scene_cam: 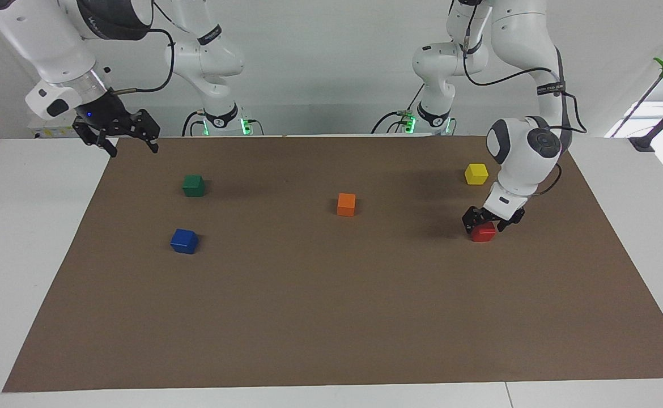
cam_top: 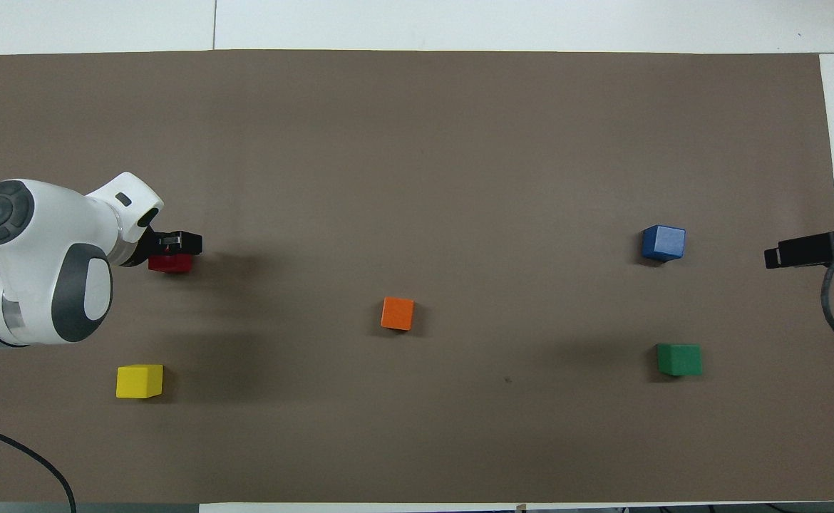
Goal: Transfer red block to right arm and stack on blue block
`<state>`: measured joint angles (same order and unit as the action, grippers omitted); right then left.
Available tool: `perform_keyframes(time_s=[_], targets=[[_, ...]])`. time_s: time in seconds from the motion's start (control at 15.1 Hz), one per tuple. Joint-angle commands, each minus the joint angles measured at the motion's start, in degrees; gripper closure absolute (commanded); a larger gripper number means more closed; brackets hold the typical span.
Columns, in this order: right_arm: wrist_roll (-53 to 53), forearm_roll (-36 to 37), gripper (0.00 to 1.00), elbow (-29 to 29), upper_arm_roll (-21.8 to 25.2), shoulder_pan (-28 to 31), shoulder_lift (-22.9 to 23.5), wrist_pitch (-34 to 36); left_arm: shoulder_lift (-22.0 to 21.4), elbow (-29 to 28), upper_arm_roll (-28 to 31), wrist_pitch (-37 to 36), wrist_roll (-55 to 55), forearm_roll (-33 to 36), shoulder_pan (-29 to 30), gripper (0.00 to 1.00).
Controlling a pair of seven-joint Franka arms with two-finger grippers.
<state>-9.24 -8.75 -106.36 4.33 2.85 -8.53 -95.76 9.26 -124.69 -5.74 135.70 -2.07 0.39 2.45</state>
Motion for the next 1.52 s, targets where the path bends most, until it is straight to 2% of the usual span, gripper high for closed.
perform_keyframes(time_s=[0.0,0.07,0.2,0.33,0.53,0.66,0.79,0.93,0.99,1.19,1.45], targets=[[-2.01,-6.79,0.0,-4.55,-0.37,1.98,-1.75,-3.11,-0.03,-1.87,-0.24,1.94,0.57,0.66,0.37,0.0],[-2.1,-9.51,0.0,-5.34,-0.37,2.25,-1.75,-3.29,0.49,-1.7,-0.24,1.94,0.05,0.66,0.1,0.2],[-4.37,-16.01,0.0,-7.01,-0.37,4.26,-1.75,-3.29,0.84,0.4,-0.33,-0.33,-4.76,0.4,0.19,0.98],[-8.67,-21.64,0.0,-8.33,-0.37,5.84,-1.66,-2.94,1.46,4.34,-0.5,-5.5,-7.33,0.31,-0.34,1.0],[-9.83,-32.36,0.0,-9.65,-0.28,8.04,-2.02,0.04,0.5,12.95,-0.85,-20.25,-10.4,-0.65,-0.86,1.0],[-10.36,-38.59,0.0,-9.66,-0.2,9.18,-2.28,2.85,-1.95,18.14,-3.21,-31.06,-13.47,-4.59,-0.87,1.0],[-10.97,-43.87,0.0,-10.44,-0.2,9.72,-2.89,5.57,-7.3,19.66,-6.2,-38.9,-21.44,-8.11,-0.95,1.0],[-11.59,-50.98,0.0,-13.24,-0.11,9.72,-3.69,6.46,-13.45,19.22,-8.93,-41.65,-30.32,-16.26,-0.95,1.0],[-12.81,-54.5,0.0,-14.48,-0.11,9.72,-3.6,6.64,-14.96,19.48,-10.33,-42.79,-34.72,-19.87,-1.65,1.0],[-17.12,-64.52,0.0,-19.66,-0.19,9.19,-2.98,8.22,-18.74,20.27,-15.87,-42.63,-52.72,-30.59,-2.01,1.0],[-21.33,-75.34,0.0,-26.25,-0.28,8.58,-3.07,12.87,-22.26,19.84,-19.75,-38.69,-66.72,-43.7,-2.18,1.0]])
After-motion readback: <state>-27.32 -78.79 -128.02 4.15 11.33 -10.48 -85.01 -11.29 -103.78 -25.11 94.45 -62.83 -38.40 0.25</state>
